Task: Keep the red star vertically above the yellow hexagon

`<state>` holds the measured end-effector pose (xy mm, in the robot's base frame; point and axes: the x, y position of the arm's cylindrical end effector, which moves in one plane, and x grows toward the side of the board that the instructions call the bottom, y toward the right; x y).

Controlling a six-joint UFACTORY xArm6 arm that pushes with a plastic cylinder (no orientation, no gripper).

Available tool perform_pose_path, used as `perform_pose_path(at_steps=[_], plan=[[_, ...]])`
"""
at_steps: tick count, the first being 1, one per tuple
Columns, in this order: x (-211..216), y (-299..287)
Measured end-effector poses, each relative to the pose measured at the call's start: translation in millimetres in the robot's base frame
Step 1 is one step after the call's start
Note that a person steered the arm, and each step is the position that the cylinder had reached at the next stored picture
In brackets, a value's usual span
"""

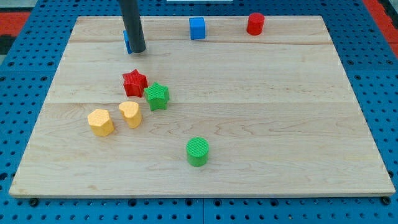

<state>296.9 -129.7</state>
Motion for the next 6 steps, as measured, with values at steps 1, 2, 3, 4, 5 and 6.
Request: perform_pose_path(at_steps=[1,2,3,4,5,6], plan=[[1.2,1.3],[8.4,52.0],[53.8,84.6],[87.0,72.2],[95.7,44.1],[112.0,38.4]])
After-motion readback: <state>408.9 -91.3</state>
